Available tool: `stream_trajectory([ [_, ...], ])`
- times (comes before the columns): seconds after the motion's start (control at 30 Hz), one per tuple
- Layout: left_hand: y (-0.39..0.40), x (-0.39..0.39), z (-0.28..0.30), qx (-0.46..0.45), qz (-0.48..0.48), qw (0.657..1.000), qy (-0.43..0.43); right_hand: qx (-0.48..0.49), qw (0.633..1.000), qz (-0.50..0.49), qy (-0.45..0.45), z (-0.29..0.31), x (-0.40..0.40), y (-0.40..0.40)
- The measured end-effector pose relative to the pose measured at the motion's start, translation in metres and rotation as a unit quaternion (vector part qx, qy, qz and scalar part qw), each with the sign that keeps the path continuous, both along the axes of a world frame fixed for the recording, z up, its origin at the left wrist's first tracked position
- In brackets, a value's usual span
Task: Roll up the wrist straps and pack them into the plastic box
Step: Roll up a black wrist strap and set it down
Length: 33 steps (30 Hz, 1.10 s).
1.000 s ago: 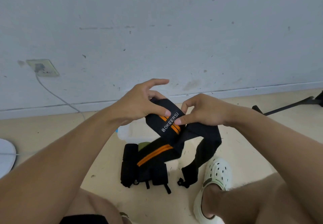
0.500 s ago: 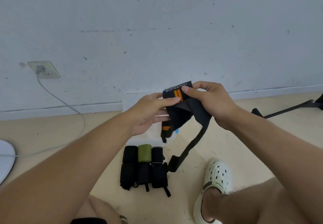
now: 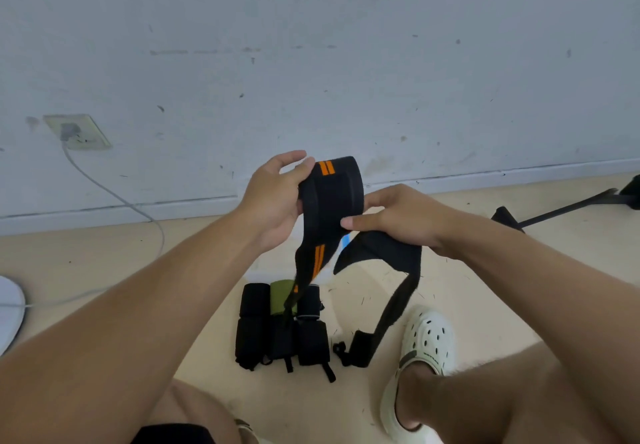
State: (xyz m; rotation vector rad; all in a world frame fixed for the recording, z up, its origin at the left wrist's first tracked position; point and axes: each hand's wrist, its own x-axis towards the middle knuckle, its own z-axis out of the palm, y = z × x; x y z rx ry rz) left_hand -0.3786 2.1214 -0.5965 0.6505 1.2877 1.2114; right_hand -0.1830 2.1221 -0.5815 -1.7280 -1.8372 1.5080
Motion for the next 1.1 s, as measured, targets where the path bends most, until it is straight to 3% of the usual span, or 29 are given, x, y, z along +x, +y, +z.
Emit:
stream_trajectory([
  [0.1, -0.002, 0.002, -0.001, -0.007, -0.033, 0.999, 0.01, 0.028, 0.998, -0.048, 0.037, 0.002, -0.004, 0.002],
  [0.27, -0.011, 0.009, -0.004, -0.033, -0.179, 0.978, 0.104, 0.054, 0.972, -0.177, 0.147, 0.004, 0.0, 0.009],
  [0.4, -0.008, 0.008, -0.009, 0.007, -0.104, 0.987, 0.125, 0.02, 0.982, -0.129, 0.133, 0.008, 0.008, 0.008],
  [0.5, -0.004, 0.003, -0.007, 0.01, -0.014, 0.997, 0.079, -0.008, 0.999, -0.032, 0.04, 0.009, 0.009, 0.002],
  [0.6, -0.001, 0.002, -0.006, 0.001, 0.013, 0.999, 0.046, -0.01, 1.0, -0.011, -0.011, 0.008, 0.004, -0.001],
  [0.77, -0.006, 0.01, -0.005, -0.043, -0.087, 0.995, 0.028, 0.033, 0.976, -0.155, 0.148, 0.009, -0.001, 0.006],
  [0.97, -0.014, 0.01, -0.007, -0.051, -0.232, 0.966, 0.102, 0.019, 0.939, -0.268, 0.213, 0.009, 0.003, 0.01],
  [1.1, -0.017, 0.017, -0.008, -0.037, -0.183, 0.978, 0.091, 0.014, 0.936, -0.275, 0.22, 0.011, 0.004, 0.01],
])
